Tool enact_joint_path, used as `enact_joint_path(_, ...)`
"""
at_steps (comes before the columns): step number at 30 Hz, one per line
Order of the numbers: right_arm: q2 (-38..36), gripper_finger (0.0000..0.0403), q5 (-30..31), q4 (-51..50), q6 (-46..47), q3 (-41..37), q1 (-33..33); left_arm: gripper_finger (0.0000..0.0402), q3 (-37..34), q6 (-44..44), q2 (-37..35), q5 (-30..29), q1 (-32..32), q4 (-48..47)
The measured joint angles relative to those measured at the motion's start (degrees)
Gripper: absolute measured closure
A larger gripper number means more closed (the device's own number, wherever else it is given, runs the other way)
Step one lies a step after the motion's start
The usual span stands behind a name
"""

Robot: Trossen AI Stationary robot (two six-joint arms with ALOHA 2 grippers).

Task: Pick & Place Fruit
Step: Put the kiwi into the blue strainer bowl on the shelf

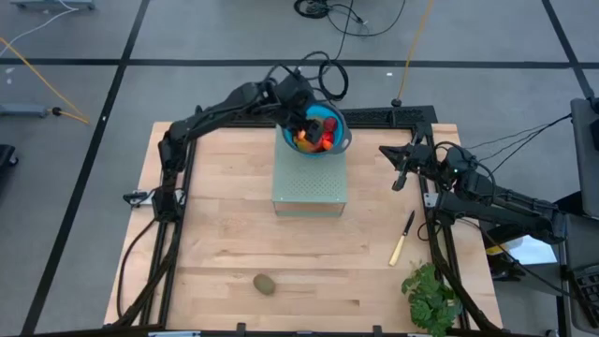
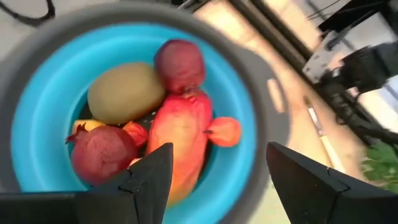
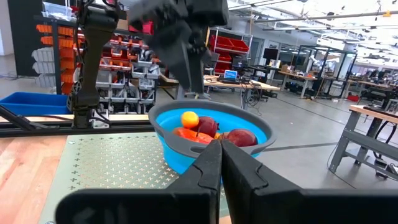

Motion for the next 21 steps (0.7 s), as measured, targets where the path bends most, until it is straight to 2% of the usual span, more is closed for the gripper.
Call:
enact_joint_path(6, 0.0, 0.0399, 0.0, 0.0, 0.0, 0.0, 0.0, 0.0155, 6.6, -0.2, -0.1, 0.0, -2.1, -5.3)
enact_joint_path(14, 0.0, 0.0399, 0.0, 0.0, 0.0, 0.0, 0.0, 0.0182, 6.4, -5.1, -4.6, 0.4, -8.3, -11.8)
enact_joint_path(21, 0.0, 0.0399, -0.2, 0.0, 0.0, 0.0, 0.0, 0.0210, 6.4, -15.5, -6.7, -0.1, -15.3, -19.4)
